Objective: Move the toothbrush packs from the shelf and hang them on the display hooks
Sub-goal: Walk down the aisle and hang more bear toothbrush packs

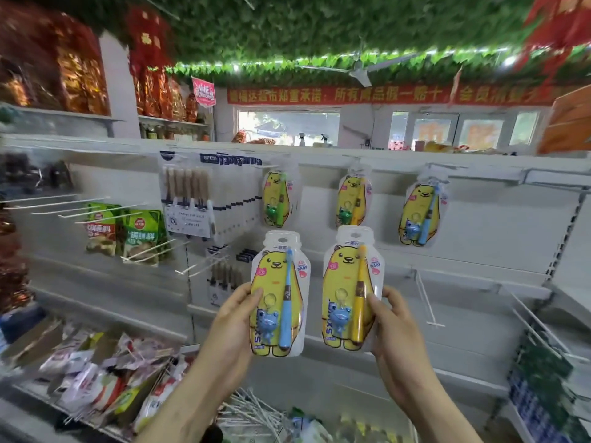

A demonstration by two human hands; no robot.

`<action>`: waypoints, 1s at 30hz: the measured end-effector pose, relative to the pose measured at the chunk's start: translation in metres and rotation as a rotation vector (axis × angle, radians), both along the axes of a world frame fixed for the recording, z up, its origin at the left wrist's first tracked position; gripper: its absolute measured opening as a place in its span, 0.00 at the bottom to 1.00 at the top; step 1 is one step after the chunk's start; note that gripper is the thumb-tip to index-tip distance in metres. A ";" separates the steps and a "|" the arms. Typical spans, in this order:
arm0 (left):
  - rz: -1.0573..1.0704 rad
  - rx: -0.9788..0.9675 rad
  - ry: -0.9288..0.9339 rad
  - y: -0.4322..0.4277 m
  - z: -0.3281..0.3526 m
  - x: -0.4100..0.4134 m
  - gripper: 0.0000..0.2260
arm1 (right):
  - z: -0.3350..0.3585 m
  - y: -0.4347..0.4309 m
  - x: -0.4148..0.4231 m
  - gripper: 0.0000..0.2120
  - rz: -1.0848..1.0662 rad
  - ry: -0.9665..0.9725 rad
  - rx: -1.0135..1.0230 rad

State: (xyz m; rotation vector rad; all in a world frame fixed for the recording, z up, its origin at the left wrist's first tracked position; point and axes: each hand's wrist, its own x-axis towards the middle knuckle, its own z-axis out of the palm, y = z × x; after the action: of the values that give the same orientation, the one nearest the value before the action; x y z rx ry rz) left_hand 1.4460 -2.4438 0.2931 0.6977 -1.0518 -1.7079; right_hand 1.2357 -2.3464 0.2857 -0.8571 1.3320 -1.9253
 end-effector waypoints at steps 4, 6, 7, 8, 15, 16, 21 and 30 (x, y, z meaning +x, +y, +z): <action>-0.014 0.017 0.027 -0.027 -0.001 -0.009 0.15 | -0.001 -0.018 -0.002 0.09 -0.037 0.007 0.010; -0.039 0.032 0.028 -0.038 0.001 -0.016 0.15 | 0.000 -0.023 -0.001 0.09 -0.052 0.022 0.025; -0.053 0.026 0.023 -0.043 0.002 -0.019 0.14 | 0.001 -0.025 -0.001 0.09 -0.066 0.032 0.031; -0.074 0.015 0.025 -0.048 0.003 -0.022 0.12 | 0.002 -0.028 -0.003 0.09 -0.084 0.039 0.033; -0.222 -0.002 0.019 -0.083 0.010 -0.021 0.12 | 0.008 -0.050 0.007 0.09 -0.201 0.017 0.034; -0.232 0.004 0.022 -0.088 0.012 -0.018 0.12 | 0.008 -0.054 0.011 0.10 -0.208 0.019 0.037; -0.267 -0.013 0.022 -0.114 0.018 -0.003 0.14 | 0.012 -0.075 0.033 0.10 -0.249 0.021 0.042; -0.334 -0.046 0.032 -0.152 0.019 0.007 0.09 | 0.028 -0.088 0.054 0.09 -0.365 0.057 -0.018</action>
State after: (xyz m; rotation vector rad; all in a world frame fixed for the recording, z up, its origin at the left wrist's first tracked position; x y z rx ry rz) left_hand 1.4528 -2.5955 0.3119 0.4823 -1.2333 -1.9638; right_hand 1.2900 -2.4340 0.3132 -0.7191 1.5954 -2.2039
